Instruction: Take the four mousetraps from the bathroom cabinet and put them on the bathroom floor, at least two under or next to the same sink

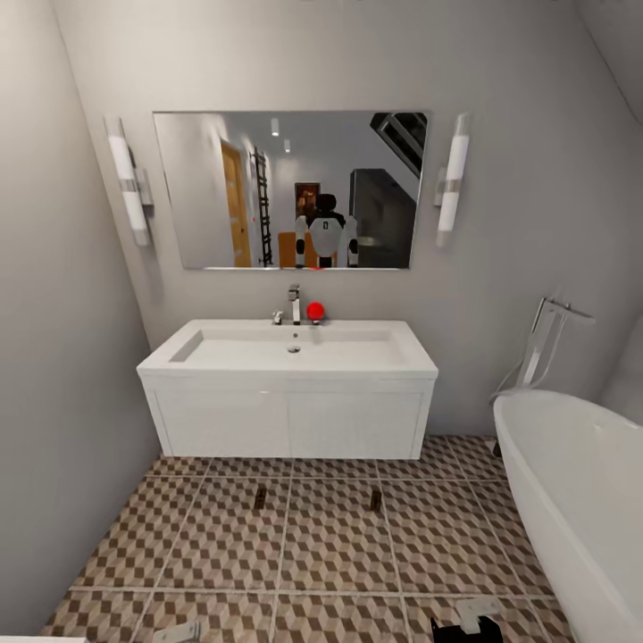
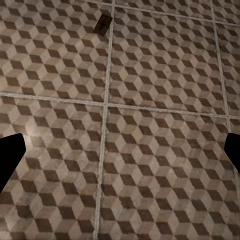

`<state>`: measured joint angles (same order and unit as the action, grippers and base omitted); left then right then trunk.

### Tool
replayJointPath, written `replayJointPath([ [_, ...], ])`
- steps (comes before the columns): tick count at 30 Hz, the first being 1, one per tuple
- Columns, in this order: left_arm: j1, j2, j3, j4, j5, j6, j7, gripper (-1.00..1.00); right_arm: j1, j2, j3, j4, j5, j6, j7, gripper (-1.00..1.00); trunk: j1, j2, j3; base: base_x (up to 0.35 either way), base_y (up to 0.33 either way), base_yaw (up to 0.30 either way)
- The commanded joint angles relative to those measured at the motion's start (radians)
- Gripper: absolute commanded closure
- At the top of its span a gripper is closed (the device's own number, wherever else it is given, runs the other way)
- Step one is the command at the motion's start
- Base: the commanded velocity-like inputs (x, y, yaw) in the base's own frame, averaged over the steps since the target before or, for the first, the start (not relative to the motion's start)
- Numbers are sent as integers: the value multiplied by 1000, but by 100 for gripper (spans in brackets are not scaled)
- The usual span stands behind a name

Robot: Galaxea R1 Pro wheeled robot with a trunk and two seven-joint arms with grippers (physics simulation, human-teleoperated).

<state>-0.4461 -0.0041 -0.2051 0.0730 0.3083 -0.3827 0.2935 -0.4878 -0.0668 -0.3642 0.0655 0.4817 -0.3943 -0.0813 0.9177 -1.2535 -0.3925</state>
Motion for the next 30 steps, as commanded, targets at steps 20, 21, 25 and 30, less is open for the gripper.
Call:
replayJointPath([
  [20, -1, -1, -9, 4, 6, -5, 1, -100, -2, -1, -5, 5, 11, -6, -8, -100, -77, 139, 62, 0, 0, 0],
  [21, -1, -1, -9, 4, 6, -5, 1, -100, -2, -1, -5, 5, 11, -6, -8, -100, -81, 146, 65, 0, 0, 0],
  [25, 0, -1, -9, 4, 6, -5, 1, -100, -2, -1, -5, 5, 11, -6, -8, -100, -96, 174, 77, 0, 0, 0],
  [30, 0, -1, -9, 4, 6, -5, 1, -100, -2, -1, -5, 5, 11, -6, -7, -100, -115, 209, 93, 0, 0, 0],
])
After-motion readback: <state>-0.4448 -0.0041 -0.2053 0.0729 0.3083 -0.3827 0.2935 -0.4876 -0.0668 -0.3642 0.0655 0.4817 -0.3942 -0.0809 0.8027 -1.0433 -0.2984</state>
